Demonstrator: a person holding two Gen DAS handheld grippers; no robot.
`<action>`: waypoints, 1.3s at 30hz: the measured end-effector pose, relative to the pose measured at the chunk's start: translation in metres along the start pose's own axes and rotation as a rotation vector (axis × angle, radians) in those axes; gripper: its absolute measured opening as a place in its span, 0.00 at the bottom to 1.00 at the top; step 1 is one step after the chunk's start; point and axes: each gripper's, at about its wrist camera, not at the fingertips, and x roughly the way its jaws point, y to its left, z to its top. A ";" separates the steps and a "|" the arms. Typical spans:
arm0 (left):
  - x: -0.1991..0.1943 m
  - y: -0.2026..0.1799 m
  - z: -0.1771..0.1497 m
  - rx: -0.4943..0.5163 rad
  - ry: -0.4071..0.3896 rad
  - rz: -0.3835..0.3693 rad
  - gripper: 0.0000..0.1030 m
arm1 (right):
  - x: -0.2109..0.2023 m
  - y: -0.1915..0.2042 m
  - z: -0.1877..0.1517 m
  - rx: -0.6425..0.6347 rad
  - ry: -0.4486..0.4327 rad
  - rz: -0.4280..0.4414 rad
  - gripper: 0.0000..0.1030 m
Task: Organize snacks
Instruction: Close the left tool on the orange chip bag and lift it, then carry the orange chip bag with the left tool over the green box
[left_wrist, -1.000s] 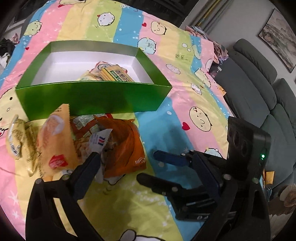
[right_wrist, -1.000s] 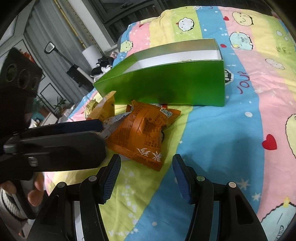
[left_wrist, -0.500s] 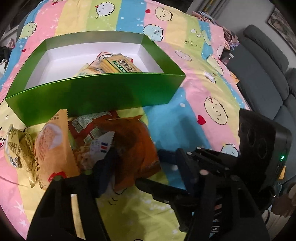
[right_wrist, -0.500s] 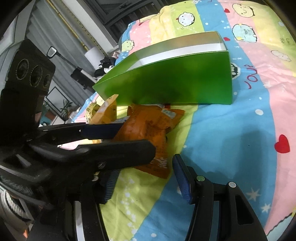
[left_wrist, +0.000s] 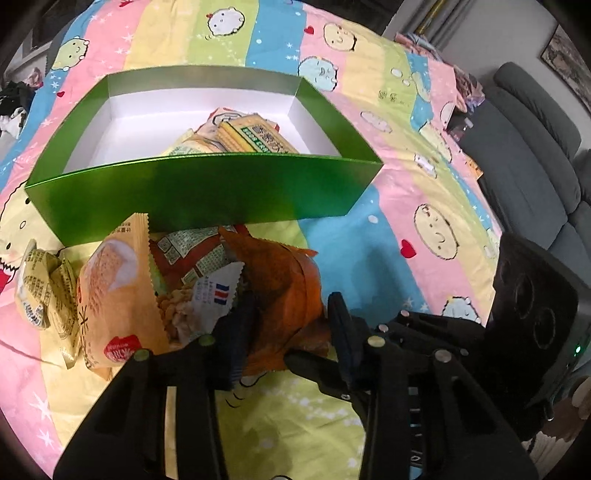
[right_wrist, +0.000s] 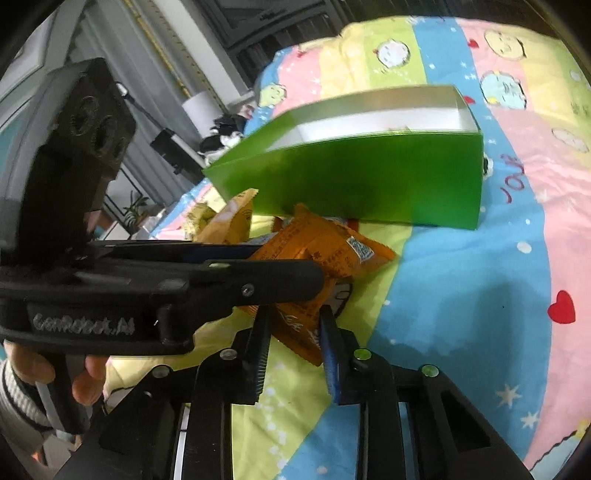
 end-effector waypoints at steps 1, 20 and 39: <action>-0.003 -0.001 -0.001 0.001 -0.006 -0.001 0.37 | -0.002 0.002 0.000 -0.007 -0.005 0.003 0.22; -0.066 -0.045 -0.003 0.124 -0.182 0.037 0.37 | -0.061 0.036 0.008 -0.104 -0.161 -0.003 0.22; -0.088 -0.046 0.004 0.139 -0.258 0.045 0.37 | -0.073 0.051 0.023 -0.154 -0.199 -0.009 0.22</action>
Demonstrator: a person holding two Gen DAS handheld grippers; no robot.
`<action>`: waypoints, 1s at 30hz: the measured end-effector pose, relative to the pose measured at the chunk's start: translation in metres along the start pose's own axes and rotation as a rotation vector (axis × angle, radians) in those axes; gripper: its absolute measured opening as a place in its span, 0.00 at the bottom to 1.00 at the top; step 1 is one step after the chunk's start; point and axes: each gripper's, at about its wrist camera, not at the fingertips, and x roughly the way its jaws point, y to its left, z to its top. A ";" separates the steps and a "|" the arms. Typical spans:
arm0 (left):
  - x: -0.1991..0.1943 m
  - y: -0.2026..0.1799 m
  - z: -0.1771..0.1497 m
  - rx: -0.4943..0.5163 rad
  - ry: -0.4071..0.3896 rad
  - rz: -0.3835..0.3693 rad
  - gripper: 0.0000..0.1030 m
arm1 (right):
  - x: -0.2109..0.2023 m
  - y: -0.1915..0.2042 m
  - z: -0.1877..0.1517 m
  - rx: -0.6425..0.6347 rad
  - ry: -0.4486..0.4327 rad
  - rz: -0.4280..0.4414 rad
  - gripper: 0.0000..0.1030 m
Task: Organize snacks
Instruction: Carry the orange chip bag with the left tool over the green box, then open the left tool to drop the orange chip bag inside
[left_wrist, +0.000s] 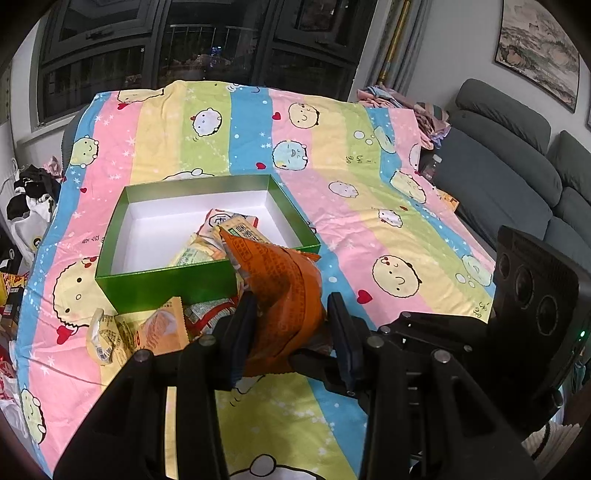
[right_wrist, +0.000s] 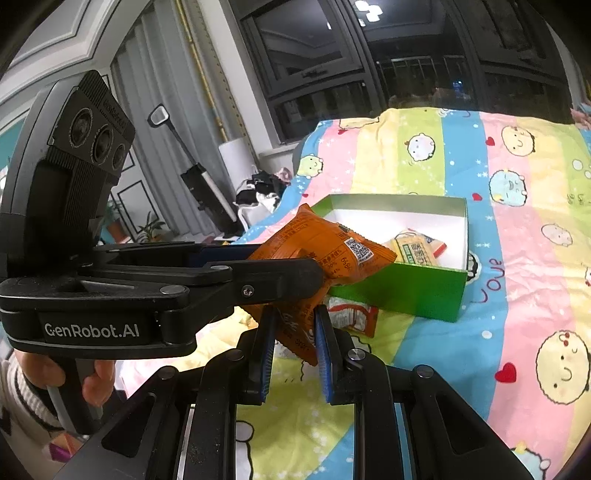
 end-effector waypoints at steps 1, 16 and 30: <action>0.001 0.002 0.001 0.000 0.000 0.000 0.37 | 0.002 0.000 0.002 -0.003 0.002 -0.001 0.22; 0.030 0.057 0.078 -0.065 -0.024 -0.026 0.37 | 0.053 -0.028 0.077 -0.045 -0.019 -0.011 0.22; 0.101 0.110 0.086 -0.188 0.093 -0.021 0.37 | 0.128 -0.074 0.089 0.036 0.146 0.003 0.22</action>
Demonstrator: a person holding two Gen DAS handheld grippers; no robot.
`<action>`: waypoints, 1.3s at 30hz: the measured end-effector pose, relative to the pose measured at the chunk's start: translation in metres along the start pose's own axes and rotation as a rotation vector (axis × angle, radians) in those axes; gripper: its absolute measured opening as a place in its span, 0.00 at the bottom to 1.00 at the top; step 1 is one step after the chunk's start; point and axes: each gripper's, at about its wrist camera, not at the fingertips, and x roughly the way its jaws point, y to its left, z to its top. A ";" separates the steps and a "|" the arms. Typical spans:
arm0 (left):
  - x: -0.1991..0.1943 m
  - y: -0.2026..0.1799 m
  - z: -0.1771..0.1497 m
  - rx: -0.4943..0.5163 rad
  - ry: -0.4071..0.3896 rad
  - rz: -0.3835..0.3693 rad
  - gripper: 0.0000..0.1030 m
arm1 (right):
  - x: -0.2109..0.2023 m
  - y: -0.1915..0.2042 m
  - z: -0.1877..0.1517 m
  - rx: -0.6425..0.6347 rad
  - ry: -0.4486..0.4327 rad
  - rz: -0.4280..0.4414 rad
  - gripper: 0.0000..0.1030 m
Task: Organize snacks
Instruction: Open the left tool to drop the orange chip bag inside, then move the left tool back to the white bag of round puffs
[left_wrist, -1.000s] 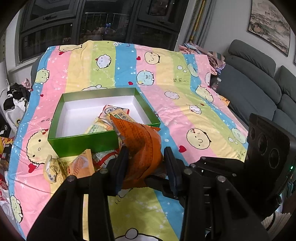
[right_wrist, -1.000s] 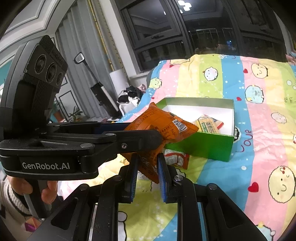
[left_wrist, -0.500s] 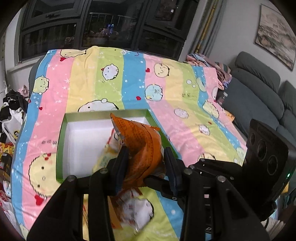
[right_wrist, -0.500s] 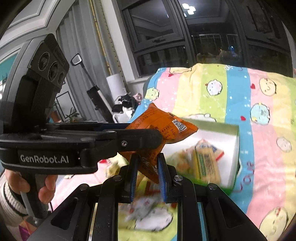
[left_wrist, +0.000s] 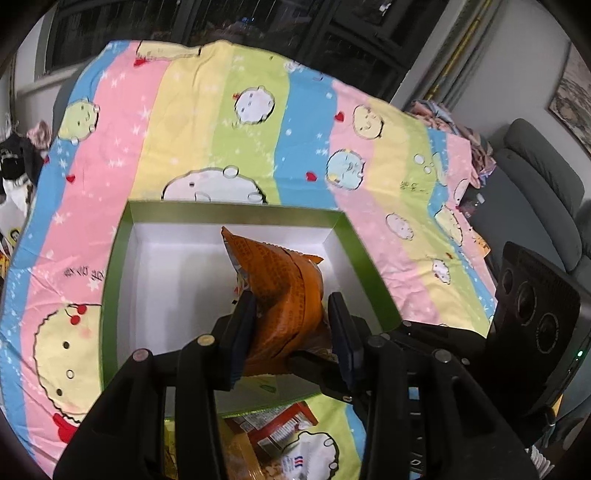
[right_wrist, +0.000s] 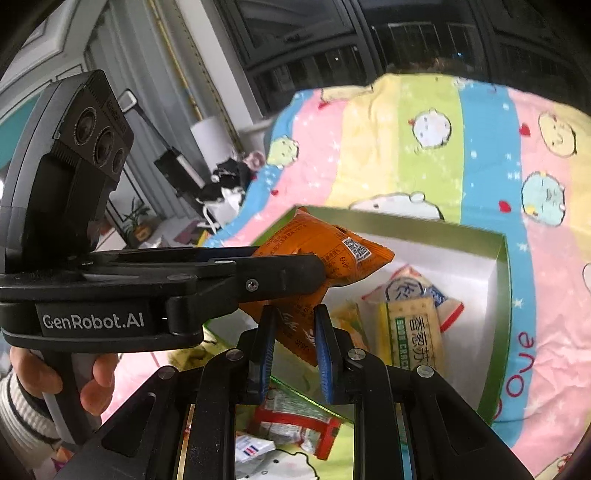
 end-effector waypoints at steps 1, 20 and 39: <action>0.004 0.002 0.000 -0.004 0.008 0.002 0.37 | 0.003 -0.003 -0.001 0.008 0.007 0.000 0.22; 0.015 0.027 -0.004 -0.155 0.066 0.051 0.79 | 0.014 -0.010 -0.009 0.085 0.089 -0.031 0.34; -0.098 0.044 -0.078 -0.208 -0.012 0.070 0.99 | -0.071 0.008 -0.087 0.102 0.053 -0.119 0.53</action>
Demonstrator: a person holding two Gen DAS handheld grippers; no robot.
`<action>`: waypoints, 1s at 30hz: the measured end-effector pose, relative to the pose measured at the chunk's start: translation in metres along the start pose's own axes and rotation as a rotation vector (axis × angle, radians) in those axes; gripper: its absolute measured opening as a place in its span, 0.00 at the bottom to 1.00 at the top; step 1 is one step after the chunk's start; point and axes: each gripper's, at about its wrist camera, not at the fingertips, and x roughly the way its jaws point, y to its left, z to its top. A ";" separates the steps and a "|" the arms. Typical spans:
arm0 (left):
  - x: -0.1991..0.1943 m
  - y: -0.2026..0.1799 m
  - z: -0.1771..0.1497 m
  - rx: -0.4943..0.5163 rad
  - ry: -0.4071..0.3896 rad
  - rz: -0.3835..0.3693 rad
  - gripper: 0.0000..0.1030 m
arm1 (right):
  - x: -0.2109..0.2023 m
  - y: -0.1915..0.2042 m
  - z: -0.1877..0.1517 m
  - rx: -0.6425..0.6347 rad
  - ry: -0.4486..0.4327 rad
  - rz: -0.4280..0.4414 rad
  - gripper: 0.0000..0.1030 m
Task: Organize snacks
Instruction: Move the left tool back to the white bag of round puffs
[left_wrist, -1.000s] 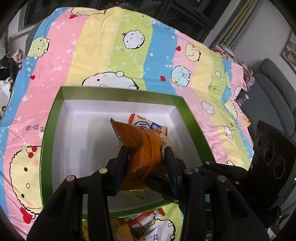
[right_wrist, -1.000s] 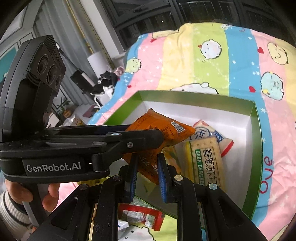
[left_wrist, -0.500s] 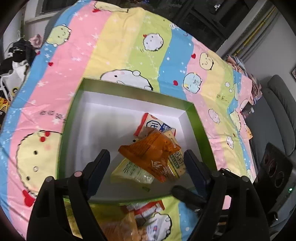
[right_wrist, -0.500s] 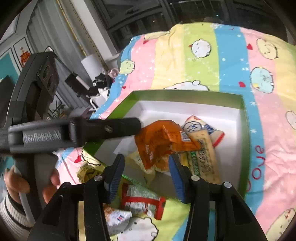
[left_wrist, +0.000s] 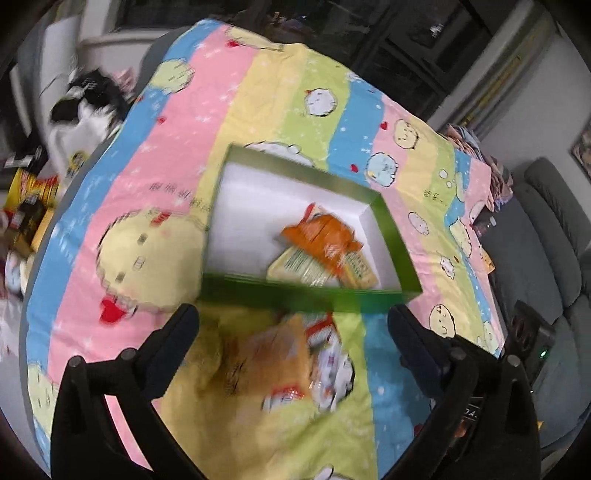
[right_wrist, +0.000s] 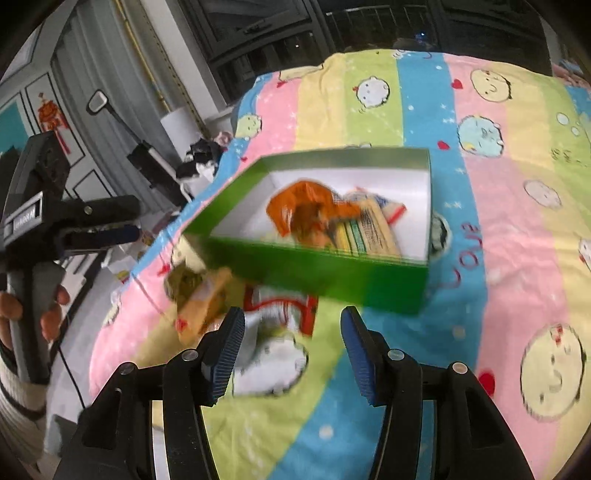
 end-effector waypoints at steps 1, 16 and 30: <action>-0.004 0.005 -0.007 -0.024 0.003 -0.004 0.99 | -0.002 0.001 -0.005 -0.003 0.005 -0.004 0.53; -0.020 0.015 -0.090 -0.104 -0.047 -0.165 0.99 | -0.012 0.035 -0.045 -0.040 0.037 0.014 0.53; 0.041 0.003 -0.108 -0.078 0.063 -0.100 0.97 | 0.016 0.061 -0.052 -0.159 0.084 -0.005 0.53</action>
